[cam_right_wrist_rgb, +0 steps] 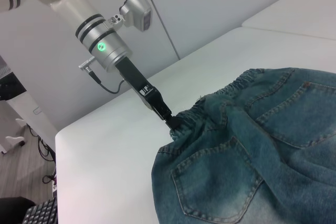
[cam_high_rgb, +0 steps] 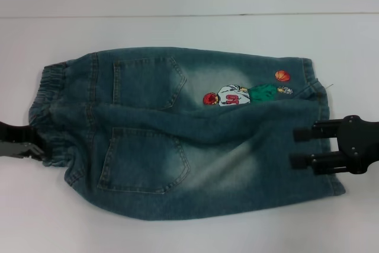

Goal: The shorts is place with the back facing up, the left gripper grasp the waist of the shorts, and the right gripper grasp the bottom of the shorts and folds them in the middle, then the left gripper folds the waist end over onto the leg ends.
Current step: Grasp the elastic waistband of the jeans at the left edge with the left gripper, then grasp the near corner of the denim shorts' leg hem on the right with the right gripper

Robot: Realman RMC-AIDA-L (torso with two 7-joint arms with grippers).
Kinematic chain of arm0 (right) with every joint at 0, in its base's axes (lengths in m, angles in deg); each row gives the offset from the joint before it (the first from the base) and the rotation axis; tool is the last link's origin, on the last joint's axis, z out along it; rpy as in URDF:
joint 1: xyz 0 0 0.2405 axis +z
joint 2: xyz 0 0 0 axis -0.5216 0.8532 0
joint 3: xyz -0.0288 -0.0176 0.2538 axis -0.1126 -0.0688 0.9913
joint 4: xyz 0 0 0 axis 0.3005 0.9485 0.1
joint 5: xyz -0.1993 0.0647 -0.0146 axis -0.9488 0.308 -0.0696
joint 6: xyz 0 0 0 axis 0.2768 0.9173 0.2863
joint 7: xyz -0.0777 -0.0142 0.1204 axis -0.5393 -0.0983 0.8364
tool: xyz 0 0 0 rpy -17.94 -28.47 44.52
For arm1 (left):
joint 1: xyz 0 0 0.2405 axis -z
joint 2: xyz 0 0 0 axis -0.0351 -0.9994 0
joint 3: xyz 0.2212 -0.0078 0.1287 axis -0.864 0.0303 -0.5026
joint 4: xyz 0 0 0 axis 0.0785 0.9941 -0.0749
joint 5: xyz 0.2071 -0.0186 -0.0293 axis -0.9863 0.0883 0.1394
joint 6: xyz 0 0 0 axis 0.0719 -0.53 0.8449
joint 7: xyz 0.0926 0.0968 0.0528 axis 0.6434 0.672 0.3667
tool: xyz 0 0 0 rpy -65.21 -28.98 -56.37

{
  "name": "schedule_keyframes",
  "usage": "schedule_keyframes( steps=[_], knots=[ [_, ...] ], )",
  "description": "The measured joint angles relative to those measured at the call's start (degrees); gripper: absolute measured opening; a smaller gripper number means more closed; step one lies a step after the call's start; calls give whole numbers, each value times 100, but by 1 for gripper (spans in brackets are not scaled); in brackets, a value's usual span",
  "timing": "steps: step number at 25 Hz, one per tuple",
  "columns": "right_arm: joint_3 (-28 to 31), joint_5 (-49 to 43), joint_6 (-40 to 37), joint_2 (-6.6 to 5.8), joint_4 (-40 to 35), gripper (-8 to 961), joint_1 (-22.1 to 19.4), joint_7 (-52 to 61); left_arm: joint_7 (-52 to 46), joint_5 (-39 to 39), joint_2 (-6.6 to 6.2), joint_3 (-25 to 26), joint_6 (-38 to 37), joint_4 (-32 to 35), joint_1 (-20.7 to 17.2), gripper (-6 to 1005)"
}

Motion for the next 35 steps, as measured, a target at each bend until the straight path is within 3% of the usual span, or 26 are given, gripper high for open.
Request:
schedule_keyframes(
  steps=[1, 11, 15, 19, 22, 26, 35],
  knots=[
    [2, 2, 0, 0, 0, 757, 0, -1, 13, 0, 0, 0, 1, -6, -3, 163],
    [228, 18, -160, -42, 0, 758, 96, 343, 259, 188, 45, 71, -141, 10, -35, 54],
    [346, 19, -465, -358, -53, 758, 337, 1191, 257, 409, -61, 84, -375, 198, -35, 42],
    [272, -202, -698, -808, -70, 758, 554, 1902, 221, 531, -212, 102, -530, 291, 6, 41],
    [132, -696, -755, -966, -292, 758, 680, 2369, 203, 535, -274, 123, -541, 292, 20, 40],
    [-102, -1548, -751, -946, -701, 758, 767, 2446, 198, 535, -303, 143, -534, 291, 58, 40],
    [-776, -2664, -578, -812, -501, 758, 962, 2294, 194, 535, -286, 150, -460, 275, 115, 41]
  ],
)
